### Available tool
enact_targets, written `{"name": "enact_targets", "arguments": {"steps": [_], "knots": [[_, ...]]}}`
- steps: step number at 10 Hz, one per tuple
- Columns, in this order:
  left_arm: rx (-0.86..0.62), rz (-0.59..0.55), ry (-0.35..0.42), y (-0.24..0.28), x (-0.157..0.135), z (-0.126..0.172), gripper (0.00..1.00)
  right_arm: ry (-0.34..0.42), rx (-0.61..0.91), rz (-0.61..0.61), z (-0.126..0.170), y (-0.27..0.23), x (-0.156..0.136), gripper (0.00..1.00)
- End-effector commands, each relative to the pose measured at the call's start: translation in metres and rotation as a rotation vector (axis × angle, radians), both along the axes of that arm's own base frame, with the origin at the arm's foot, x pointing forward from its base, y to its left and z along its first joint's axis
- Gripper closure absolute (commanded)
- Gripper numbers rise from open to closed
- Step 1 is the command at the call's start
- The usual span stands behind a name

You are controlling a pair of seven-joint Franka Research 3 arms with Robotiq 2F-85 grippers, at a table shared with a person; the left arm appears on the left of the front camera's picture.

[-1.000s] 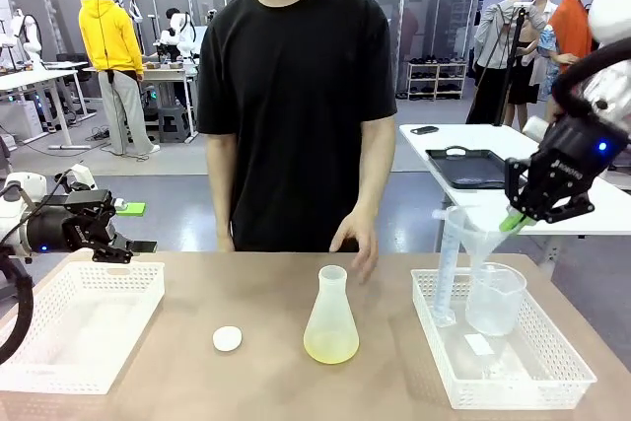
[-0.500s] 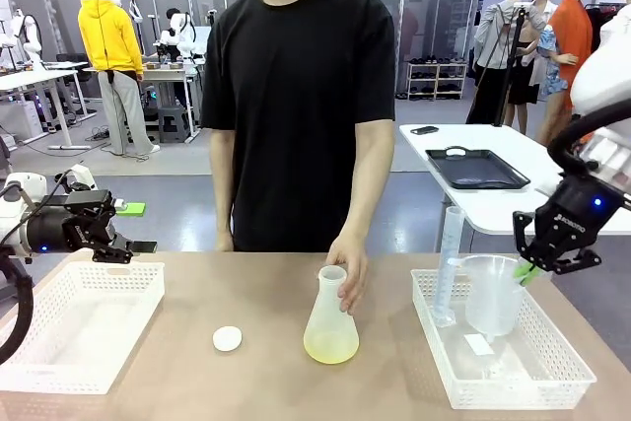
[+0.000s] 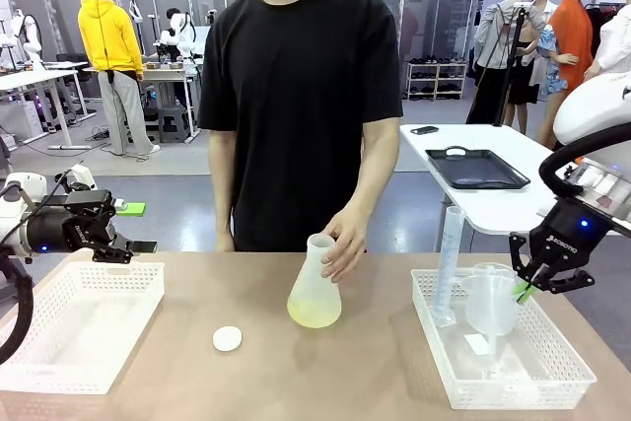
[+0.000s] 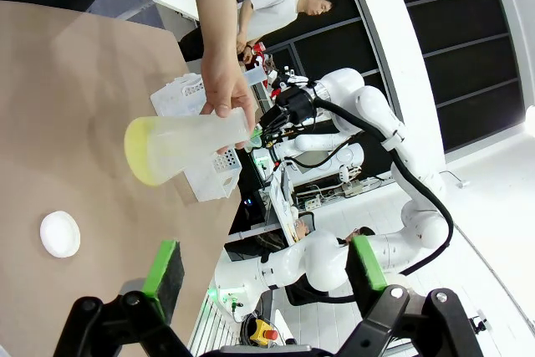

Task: Prepare the solutions needed for the experiment.
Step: Once the solution is in the Big flask , pick up the Plastic Funnel and place it back into the right Organizing basket.

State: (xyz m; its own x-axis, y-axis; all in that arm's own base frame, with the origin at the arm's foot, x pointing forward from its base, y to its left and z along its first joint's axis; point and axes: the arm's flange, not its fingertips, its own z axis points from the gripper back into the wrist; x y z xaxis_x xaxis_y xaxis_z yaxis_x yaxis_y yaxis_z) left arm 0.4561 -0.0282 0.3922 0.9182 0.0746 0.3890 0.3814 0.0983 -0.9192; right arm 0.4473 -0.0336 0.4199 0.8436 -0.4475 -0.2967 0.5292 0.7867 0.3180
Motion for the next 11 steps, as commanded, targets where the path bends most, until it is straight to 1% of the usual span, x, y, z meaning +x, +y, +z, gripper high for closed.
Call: {"name": "enact_targets", "arguments": {"steps": [1,2,3,4,5,6,7,8,11], "knots": [[-0.001,0.002,-0.02,0.0,0.0,0.001,0.0,0.059,-0.036,-0.01,0.0,0.007,0.001,0.96],[-0.001,0.002,-0.02,0.0,0.0,0.001,0.0,0.065,-0.035,-0.007,-0.003,0.008,-0.002,0.96],[-0.001,0.002,-0.02,0.0,0.0,0.001,0.0,0.063,-0.025,-0.008,-0.006,0.01,-0.005,0.9],[-0.001,0.002,-0.02,0.0,0.0,0.001,0.0,0.064,-0.016,-0.01,-0.007,0.011,-0.007,0.76],[-0.001,0.002,-0.02,0.0,0.0,0.001,0.0,0.07,-0.01,0.003,-0.009,0.014,-0.007,0.7],[-0.001,0.002,-0.02,0.0,0.0,0.001,0.0,0.071,-0.008,0.01,-0.01,0.017,-0.006,0.56],[-0.001,0.002,-0.02,0.0,0.0,0.001,0.0,0.089,0.0,0.03,-0.01,0.02,-0.003,0.5],[-0.001,0.002,-0.02,0.0,0.0,0.001,0.0,0.059,-0.007,0.017,-0.01,0.009,-0.006,0.5],[-0.001,0.002,-0.02,0.0,0.0,0.001,0.0,0.059,-0.007,0.017,-0.01,0.009,-0.006,0.5]]}}
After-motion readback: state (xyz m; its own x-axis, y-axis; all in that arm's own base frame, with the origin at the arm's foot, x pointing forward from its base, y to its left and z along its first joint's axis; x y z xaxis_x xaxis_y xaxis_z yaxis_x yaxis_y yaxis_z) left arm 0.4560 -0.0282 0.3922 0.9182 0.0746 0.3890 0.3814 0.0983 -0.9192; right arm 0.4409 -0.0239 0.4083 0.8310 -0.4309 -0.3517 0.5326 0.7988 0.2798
